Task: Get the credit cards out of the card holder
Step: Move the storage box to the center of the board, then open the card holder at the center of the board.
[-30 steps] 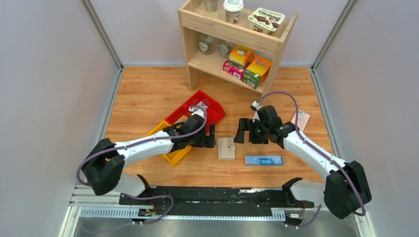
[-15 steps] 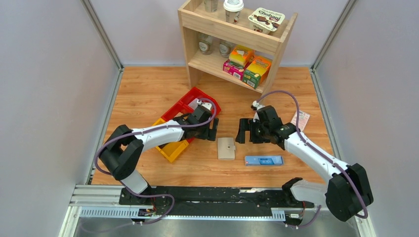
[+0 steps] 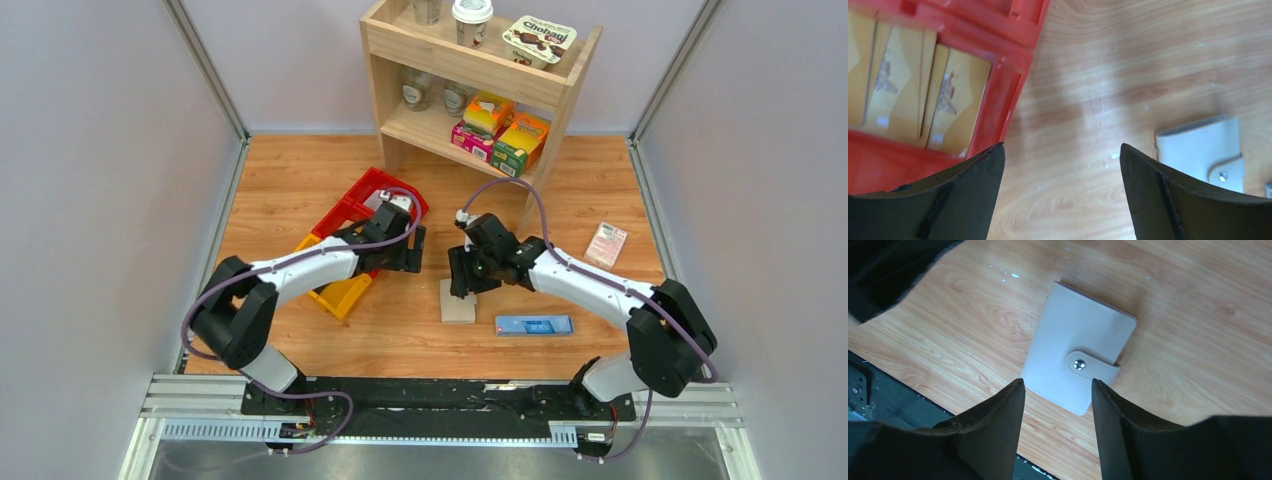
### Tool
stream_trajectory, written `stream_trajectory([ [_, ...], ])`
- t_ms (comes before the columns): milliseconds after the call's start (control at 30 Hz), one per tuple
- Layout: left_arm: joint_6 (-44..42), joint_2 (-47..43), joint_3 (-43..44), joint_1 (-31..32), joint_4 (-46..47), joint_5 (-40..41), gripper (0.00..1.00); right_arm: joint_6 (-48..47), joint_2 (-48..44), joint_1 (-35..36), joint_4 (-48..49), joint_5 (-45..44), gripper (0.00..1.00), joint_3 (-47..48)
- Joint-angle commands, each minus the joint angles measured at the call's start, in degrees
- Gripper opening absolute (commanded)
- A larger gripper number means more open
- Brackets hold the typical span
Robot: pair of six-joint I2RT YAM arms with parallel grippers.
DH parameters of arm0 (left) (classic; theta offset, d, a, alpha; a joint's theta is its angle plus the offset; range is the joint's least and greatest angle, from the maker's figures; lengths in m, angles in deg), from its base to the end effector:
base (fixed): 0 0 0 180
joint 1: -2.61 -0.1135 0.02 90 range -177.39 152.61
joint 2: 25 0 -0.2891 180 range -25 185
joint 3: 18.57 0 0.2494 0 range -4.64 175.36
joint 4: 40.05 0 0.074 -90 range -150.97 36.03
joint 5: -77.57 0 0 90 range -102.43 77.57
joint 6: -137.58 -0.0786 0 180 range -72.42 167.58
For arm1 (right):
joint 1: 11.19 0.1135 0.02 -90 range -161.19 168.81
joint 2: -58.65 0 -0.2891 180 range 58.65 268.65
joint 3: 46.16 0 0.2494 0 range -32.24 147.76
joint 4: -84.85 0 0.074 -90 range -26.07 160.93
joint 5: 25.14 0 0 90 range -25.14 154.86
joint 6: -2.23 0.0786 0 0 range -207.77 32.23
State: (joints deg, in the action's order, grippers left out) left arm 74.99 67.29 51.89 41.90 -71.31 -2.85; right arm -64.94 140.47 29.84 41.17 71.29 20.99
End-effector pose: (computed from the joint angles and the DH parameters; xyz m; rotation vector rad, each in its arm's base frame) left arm 0.2823 -0.2141 0.1885 0.1892 2.4942 -0.2837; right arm 0.2205 0.2035 0.2070 -0.4663 2.6410 0.5298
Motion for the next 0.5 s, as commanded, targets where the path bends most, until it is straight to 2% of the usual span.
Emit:
stream_trajectory([
  [0, 5.26, -11.06, -3.70, -0.26, 0.29, 0.96, 0.92, 1.34, 3.07, 2.64, -1.35, -4.24, 0.52, 3.80],
  [233, 14.76, -24.95, -12.49, 0.52, 1.09, -1.06, 0.92, 1.52, 9.75, 5.19, -3.37, -5.73, 0.44, 6.62],
  [467, 18.98, -26.73, -14.17, 3.51, 0.82, -2.46, 0.92, 0.99, 15.56, 7.56, -6.80, -12.93, 0.41, 9.08],
])
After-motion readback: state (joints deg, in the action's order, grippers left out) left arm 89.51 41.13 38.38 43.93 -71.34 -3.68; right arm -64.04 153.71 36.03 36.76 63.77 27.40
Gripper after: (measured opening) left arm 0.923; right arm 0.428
